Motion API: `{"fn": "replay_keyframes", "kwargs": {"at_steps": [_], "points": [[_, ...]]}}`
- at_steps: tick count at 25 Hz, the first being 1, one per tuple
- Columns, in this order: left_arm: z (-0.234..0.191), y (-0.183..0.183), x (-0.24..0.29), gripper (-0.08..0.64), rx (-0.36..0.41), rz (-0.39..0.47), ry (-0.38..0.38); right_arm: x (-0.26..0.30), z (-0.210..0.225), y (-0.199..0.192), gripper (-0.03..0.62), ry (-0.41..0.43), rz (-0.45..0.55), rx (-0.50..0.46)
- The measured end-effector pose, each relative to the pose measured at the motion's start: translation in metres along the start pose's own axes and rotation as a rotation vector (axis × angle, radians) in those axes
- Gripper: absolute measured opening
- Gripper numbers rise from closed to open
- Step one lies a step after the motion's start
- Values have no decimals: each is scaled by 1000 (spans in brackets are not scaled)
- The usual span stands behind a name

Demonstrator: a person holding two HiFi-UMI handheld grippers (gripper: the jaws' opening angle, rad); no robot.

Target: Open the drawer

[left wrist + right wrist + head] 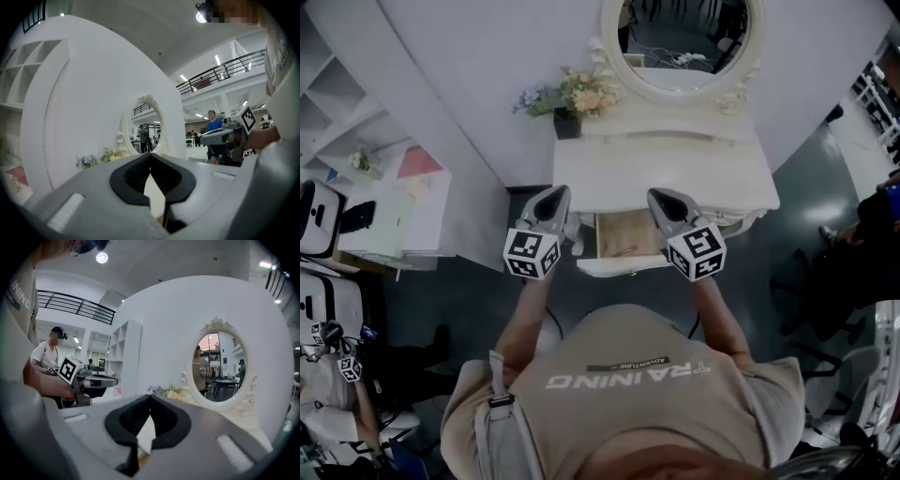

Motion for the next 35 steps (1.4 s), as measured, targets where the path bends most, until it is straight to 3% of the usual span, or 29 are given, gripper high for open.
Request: {"fn": "replay_keyframes", "kwargs": {"at_steps": [3, 6, 10, 18, 35], "points": [[2, 20, -8, 8, 91, 84, 56, -3, 7, 7, 3, -74, 72, -17], [11, 24, -9, 8, 131, 114, 63, -7, 6, 10, 3, -69, 137, -43], [13, 8, -8, 8, 95, 94, 53, -6, -1, 6, 3, -45, 146, -89], [16, -22, -7, 8, 42, 26, 6, -3, -9, -23, 3, -27, 90, -30], [36, -36, 1, 8, 0, 22, -46, -36, -5, -43, 3, -85, 38, 18]]}}
Point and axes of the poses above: the fingertips, and each gripper's own axes: x forward along the fingers, z to its right, y out of its top, the point moved 7 cm from there along -x, backward along the fingers, and after that the axes turned 3 degrees about -y, right-handed, at the moved point
